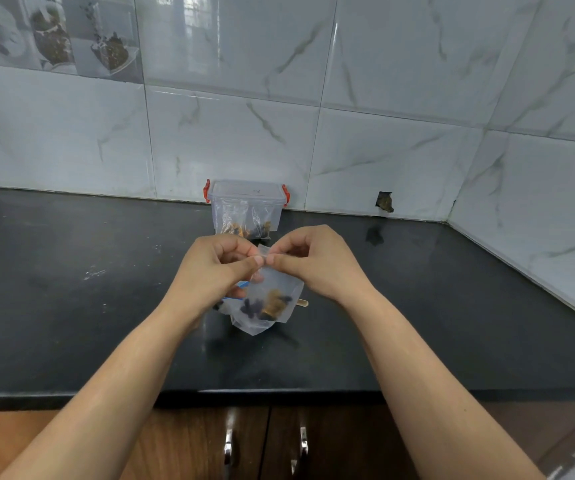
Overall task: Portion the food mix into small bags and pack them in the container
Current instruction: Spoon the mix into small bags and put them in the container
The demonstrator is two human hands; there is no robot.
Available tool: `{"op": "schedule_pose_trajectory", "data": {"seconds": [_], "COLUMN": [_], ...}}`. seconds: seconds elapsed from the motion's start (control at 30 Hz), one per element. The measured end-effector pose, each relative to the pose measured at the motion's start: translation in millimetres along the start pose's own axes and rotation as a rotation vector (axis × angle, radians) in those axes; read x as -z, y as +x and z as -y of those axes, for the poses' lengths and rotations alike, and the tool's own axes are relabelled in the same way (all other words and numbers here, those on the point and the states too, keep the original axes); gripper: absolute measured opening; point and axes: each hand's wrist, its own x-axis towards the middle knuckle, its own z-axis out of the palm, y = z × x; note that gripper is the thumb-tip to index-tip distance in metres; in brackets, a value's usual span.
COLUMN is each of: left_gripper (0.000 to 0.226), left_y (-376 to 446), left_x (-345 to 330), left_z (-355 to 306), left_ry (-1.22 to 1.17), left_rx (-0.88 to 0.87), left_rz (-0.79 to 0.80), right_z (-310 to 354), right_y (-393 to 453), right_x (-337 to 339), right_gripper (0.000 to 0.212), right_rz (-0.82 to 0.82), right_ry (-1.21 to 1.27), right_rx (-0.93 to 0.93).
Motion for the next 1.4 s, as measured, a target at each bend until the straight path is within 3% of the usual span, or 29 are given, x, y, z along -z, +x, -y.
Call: {"op": "schedule_pose_trajectory", "data": {"seconds": [0.17,0.3,0.5,0.6,0.73,0.87,1.07,1.23,1.3,1.4], "left_gripper": [0.004,0.015,0.007,0.005,0.007,0.018,0.016,0.005,0.006,0.009], "left_y": [-1,-1,3,4,6,7,9,8,10,14], "left_x": [-1,0,5,5,3,2,6,4,5,8], "left_z": [-2,0,0,0,4,7,8,4,4,3], "left_ry": [-0.023,-0.008,-0.052,0.004,0.103,0.097,0.075,0.094,0.134,0.129], "left_rx": [-0.032,-0.073,-0.042,-0.064,-0.139,-0.144,-0.114,-0.118,-0.134,-0.158], "left_rz": [-0.019,-0.033,-0.036,-0.008,-0.047,-0.094,-0.099,-0.026,-0.035,-0.067], "right_z": [3,3,-12,-14,-10,-12,-23,-19,-17,-19], "right_y": [3,4,8,10,8,8,6,9,9,7], "right_x": [-3,-6,3,1,-5,-2,-1,-5,-5,-3], "right_gripper": [0.009,0.005,0.008,0.014,0.005,0.014,0.021,0.028,0.026,0.016], "right_rz": [-0.052,-0.036,-0.01,-0.031,-0.036,-0.026,-0.061,-0.09,-0.085,-0.051], "right_ry": [0.01,0.031,0.109,0.005,-0.081,0.088,0.233,0.121,0.11,0.297], "right_rx": [0.028,0.029,-0.023,-0.03,-0.01,-0.044,-0.105,-0.056,-0.011,-0.02]}}
